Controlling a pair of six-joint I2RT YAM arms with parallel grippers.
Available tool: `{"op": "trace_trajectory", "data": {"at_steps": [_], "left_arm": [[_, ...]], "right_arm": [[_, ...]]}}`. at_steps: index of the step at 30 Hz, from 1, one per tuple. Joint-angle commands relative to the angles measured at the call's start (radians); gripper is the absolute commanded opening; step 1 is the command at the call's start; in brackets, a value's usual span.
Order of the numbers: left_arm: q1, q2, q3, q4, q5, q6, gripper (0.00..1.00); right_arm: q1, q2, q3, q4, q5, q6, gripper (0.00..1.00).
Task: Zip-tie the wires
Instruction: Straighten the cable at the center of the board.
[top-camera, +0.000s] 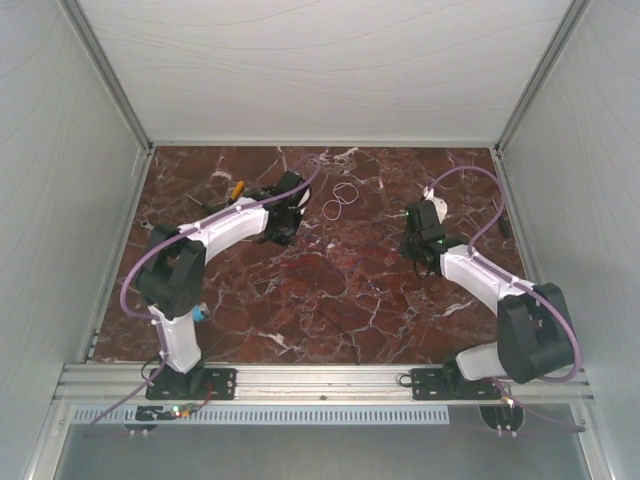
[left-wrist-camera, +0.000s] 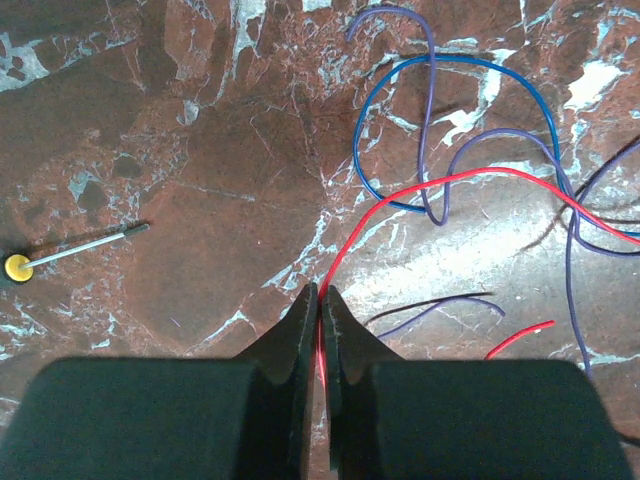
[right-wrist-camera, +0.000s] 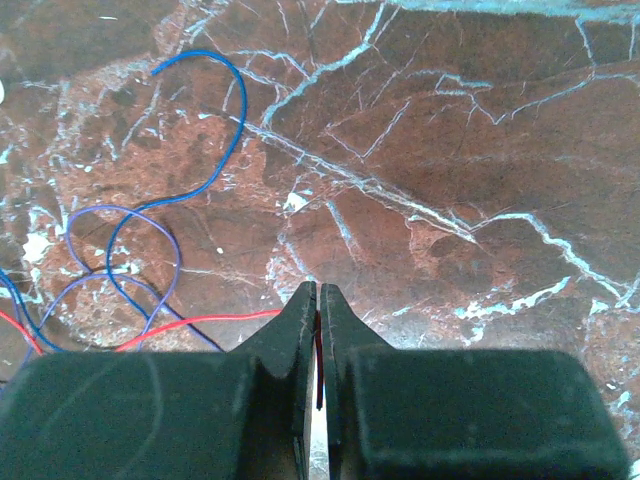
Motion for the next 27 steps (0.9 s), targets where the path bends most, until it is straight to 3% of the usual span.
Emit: {"op": "trace_trajectory", "data": {"at_steps": [1,10,14,22,27], "left_arm": [[0.001,0.027,0.029,0.007,-0.027,-0.010,0.00],[0.001,0.089,0.026,0.008,-0.051,-0.009,0.06],[0.001,0.110,0.030,0.005,-0.067,-0.013,0.14],[0.001,0.110,0.032,-0.004,-0.062,-0.018,0.23],[0.001,0.093,0.026,-0.003,-0.055,-0.021,0.39]], "right_arm": [[-0.019,0.044,0.018,0.047,-0.018,0.027,0.00],[-0.032,0.101,0.001,0.081,-0.058,0.029,0.02],[-0.033,0.118,0.003,0.087,-0.069,0.027,0.04],[-0.035,0.137,0.007,0.086,-0.079,0.027,0.17],[-0.034,0.120,0.005,0.082,-0.072,0.025,0.27]]}}
